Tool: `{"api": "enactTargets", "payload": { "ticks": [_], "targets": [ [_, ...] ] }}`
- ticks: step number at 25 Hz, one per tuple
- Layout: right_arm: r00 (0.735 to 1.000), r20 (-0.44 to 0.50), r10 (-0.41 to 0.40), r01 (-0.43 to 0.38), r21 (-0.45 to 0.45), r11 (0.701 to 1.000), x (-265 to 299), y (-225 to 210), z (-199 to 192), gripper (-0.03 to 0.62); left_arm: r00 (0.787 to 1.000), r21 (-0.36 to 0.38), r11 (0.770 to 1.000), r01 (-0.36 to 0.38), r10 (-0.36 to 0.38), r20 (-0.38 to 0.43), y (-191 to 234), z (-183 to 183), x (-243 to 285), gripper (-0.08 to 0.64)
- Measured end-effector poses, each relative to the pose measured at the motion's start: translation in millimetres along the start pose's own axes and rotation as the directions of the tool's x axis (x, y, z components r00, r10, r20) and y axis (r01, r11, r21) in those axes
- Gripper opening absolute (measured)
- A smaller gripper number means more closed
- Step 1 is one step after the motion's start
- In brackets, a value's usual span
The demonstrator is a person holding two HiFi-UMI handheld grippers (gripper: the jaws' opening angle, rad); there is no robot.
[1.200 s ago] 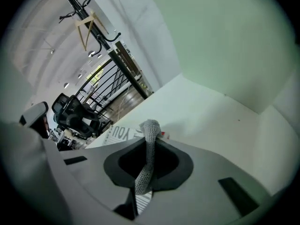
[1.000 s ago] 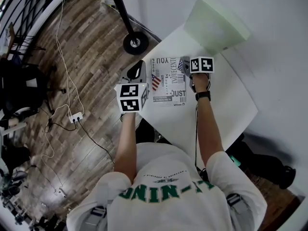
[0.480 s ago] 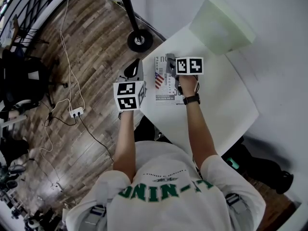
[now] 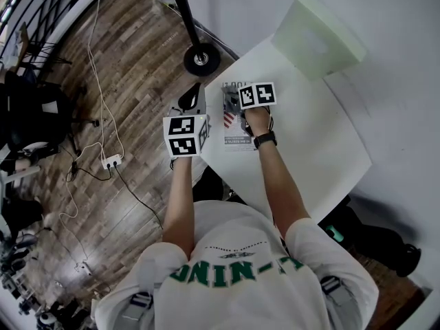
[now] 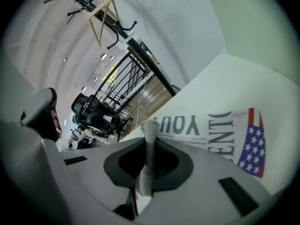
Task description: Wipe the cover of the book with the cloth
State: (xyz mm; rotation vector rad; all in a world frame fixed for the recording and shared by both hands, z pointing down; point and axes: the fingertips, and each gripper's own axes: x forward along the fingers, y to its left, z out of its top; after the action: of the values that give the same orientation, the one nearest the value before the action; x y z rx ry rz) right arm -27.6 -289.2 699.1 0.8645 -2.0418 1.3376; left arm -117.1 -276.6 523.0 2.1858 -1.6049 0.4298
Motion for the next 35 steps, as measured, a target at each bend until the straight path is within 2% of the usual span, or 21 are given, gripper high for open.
{"api": "enactTargets", "payload": {
  "ticks": [8, 13, 16, 18, 22, 24, 26, 30, 35],
  "targets": [
    [0.987, 0.076, -0.14, 0.135, 0.06, 0.989, -64, -73, 1, 0.035, 0.999, 0.022, 0.999, 0.045, -0.045, -0.002, -23, 1, 5, 0.017],
    [0.948, 0.074, -0.31, 0.31, 0.014, 0.951, -97, -109, 3, 0.035, 0.999, 0.028, 0.998, 0.05, -0.05, 0.007, -26, 6, 2, 0.017],
    [0.931, 0.078, -0.356, 0.355, 0.021, 0.934, -105, -112, 5, 0.035, 0.999, 0.026, 0.999, 0.04, -0.041, 0.019, -24, 10, -4, 0.017],
    [0.942, 0.097, -0.32, 0.319, 0.031, 0.947, -102, -95, 8, 0.035, 0.999, 0.026, 0.999, 0.031, -0.032, 0.022, -20, 11, -7, 0.017],
    [0.984, 0.119, -0.13, 0.123, 0.066, 0.99, -71, -36, 10, 0.035, 1.0, 0.021, 1.0, 0.007, -0.008, 0.012, -12, 6, -10, 0.017],
    [0.994, 0.104, -0.033, 0.027, 0.064, 0.998, -48, -5, 6, 0.035, 1.0, 0.019, 1.0, -0.004, 0.003, 0.008, -8, 3, -12, 0.017],
    [0.997, 0.072, 0.029, -0.033, 0.052, 0.998, -26, 18, -1, 0.035, 1.0, 0.016, 1.0, -0.012, 0.012, 0.006, -6, 1, -14, 0.017],
    [1.0, -0.005, 0.023, -0.023, 0.001, 1.0, 2, 28, -17, 0.035, 1.0, 0.015, 1.0, -0.018, 0.018, -0.001, -6, -1, -17, 0.017],
    [1.0, 0.007, -0.02, 0.02, -0.009, 1.0, -7, 7, -18, 0.035, 1.0, 0.03, 0.999, -0.026, 0.026, -0.008, -1, -3, -19, 0.017]
  ]
}}
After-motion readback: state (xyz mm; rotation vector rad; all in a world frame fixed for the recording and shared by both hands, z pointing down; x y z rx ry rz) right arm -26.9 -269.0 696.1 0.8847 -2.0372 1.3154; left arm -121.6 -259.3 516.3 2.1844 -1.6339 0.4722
